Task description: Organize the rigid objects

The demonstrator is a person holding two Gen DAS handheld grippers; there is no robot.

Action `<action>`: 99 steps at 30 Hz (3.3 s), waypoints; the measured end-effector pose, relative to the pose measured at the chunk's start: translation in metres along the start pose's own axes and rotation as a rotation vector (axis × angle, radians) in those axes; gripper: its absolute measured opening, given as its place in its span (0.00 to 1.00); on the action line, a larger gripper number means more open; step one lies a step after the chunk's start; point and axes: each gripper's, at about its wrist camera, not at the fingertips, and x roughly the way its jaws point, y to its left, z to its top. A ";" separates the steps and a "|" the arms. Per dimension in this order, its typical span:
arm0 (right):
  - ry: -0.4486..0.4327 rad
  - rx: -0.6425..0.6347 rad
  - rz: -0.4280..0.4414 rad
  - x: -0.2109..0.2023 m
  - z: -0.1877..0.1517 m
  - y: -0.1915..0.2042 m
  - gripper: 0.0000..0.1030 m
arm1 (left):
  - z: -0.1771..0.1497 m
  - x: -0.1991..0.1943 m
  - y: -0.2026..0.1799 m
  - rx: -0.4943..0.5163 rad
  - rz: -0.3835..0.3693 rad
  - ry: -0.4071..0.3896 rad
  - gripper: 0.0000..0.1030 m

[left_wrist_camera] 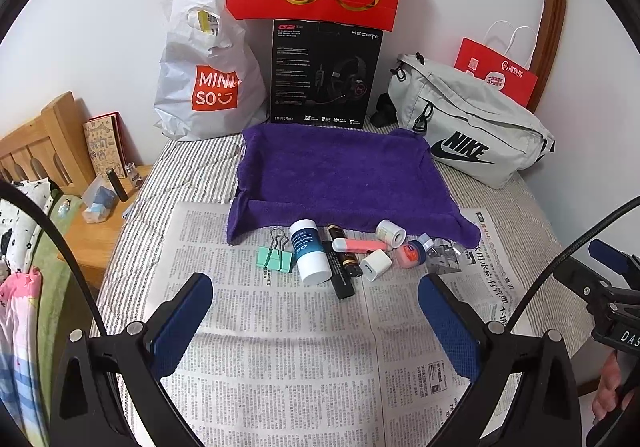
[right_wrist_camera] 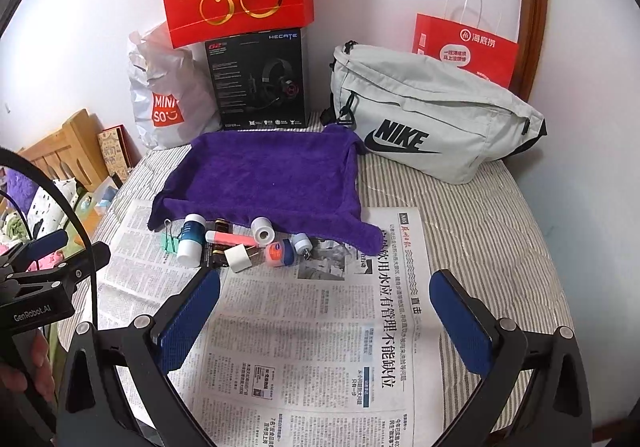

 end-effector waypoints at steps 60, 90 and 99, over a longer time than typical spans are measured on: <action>0.014 0.002 0.007 0.001 -0.007 0.000 1.00 | -0.001 0.004 0.002 0.008 0.002 0.016 1.00; 0.126 -0.008 0.006 0.082 -0.012 -0.016 1.00 | -0.009 0.168 0.062 0.038 0.029 0.185 0.92; 0.158 0.003 0.005 0.112 -0.016 -0.027 0.98 | -0.013 0.187 0.057 0.090 0.039 0.147 0.79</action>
